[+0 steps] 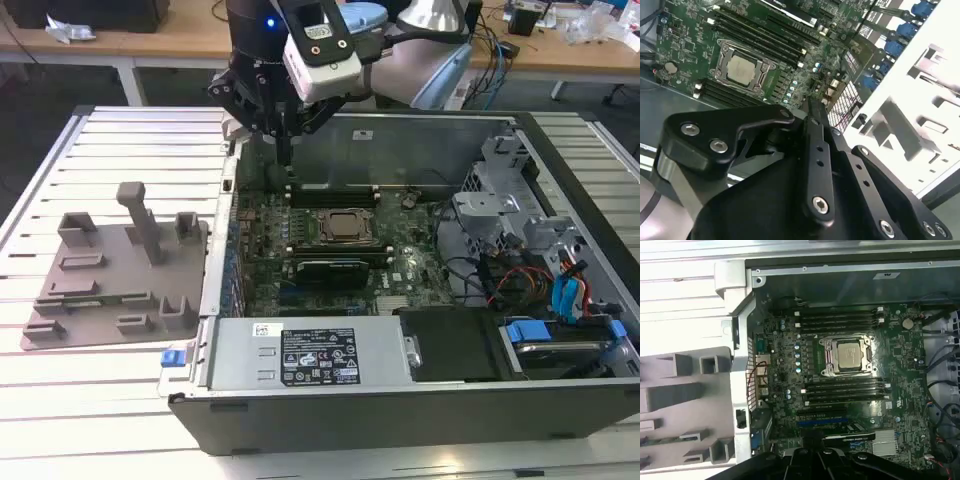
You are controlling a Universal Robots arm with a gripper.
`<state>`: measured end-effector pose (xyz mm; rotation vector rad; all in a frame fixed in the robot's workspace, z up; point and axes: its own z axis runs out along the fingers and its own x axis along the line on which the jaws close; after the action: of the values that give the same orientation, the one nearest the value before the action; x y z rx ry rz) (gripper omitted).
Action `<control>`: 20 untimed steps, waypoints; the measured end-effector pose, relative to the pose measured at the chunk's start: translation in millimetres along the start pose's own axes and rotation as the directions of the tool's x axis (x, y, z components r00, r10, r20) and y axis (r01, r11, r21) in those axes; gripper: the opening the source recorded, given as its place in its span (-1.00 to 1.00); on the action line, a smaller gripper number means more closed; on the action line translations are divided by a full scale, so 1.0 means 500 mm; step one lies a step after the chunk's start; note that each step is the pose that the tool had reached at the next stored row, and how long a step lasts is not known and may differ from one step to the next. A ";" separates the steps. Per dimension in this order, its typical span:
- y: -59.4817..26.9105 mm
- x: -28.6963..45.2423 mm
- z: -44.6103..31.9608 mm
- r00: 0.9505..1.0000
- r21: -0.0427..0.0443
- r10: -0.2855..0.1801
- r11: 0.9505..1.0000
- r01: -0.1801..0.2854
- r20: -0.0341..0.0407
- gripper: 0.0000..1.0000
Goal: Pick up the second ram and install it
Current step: 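Reach for the second ram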
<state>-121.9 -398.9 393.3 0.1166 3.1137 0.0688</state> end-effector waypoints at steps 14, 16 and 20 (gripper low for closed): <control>-0.016 0.217 -0.005 1.000 0.000 0.000 1.000 0.000 0.000 -0.80; -0.018 0.240 -0.005 1.000 0.000 0.000 1.000 0.000 0.000 -0.80; -0.022 0.296 -0.006 1.000 0.000 0.000 1.000 0.000 0.000 -0.80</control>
<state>-270.1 -398.9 392.3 0.1164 3.1136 0.0689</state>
